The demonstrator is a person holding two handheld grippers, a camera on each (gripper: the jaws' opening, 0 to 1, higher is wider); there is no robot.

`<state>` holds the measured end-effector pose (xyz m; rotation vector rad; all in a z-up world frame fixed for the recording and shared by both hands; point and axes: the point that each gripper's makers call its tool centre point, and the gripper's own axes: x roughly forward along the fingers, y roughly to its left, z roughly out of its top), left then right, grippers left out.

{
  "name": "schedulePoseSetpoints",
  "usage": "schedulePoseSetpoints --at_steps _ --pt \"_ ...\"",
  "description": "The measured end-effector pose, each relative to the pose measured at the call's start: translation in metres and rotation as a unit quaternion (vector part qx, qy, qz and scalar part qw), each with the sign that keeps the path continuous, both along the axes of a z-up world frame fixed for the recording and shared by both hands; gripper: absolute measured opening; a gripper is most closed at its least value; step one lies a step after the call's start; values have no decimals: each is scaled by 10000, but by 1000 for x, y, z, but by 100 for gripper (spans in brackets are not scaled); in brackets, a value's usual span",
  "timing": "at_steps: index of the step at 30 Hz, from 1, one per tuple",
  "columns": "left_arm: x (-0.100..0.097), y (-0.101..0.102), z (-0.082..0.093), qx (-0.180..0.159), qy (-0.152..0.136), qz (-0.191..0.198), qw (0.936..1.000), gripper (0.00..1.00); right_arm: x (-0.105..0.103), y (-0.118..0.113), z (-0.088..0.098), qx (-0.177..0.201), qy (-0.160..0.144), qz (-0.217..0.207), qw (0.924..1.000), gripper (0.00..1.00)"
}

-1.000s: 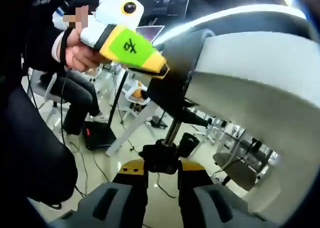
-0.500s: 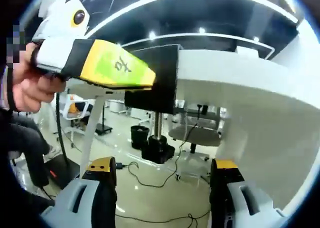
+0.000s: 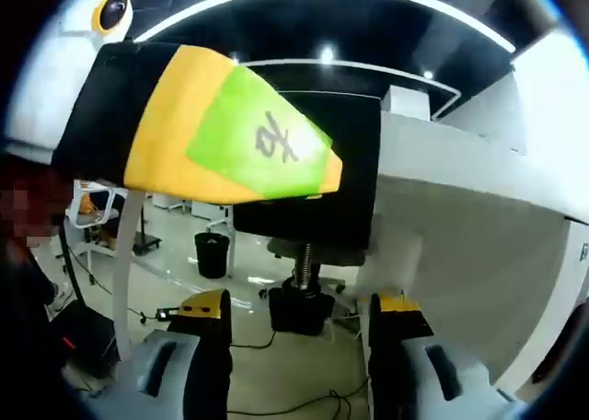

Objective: Clamp the fixed fixture on the desktop, loosen the retaining clip, secure it to the edge of the desk, and tighten the retaining clip.

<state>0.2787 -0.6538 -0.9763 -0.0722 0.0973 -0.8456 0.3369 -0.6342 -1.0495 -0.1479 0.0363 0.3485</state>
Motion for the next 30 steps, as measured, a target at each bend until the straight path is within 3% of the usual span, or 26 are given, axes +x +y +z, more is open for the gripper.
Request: schedulePoseSetpoints --at_steps 7,14,19,22,26,30 --pt "-1 -2 0 39 -51 -23 10000 1 0 -1 -2 -65 14 -232 9997 25" --pt "-2 -2 1 162 -151 35 9997 1 -1 -2 0 -65 9 -42 10000 24" --pt "-1 -1 1 27 44 100 9999 1 -2 4 -3 135 168 655 9976 23" --pt "-1 -2 1 52 36 146 9999 1 -2 7 -2 -37 84 1104 9938 23" --pt "3 2 0 168 -6 245 9996 1 -3 11 -2 -89 58 1722 9850 23" --pt "11 8 -2 364 -56 353 9987 1 -2 15 -3 -213 10 2394 9707 23"
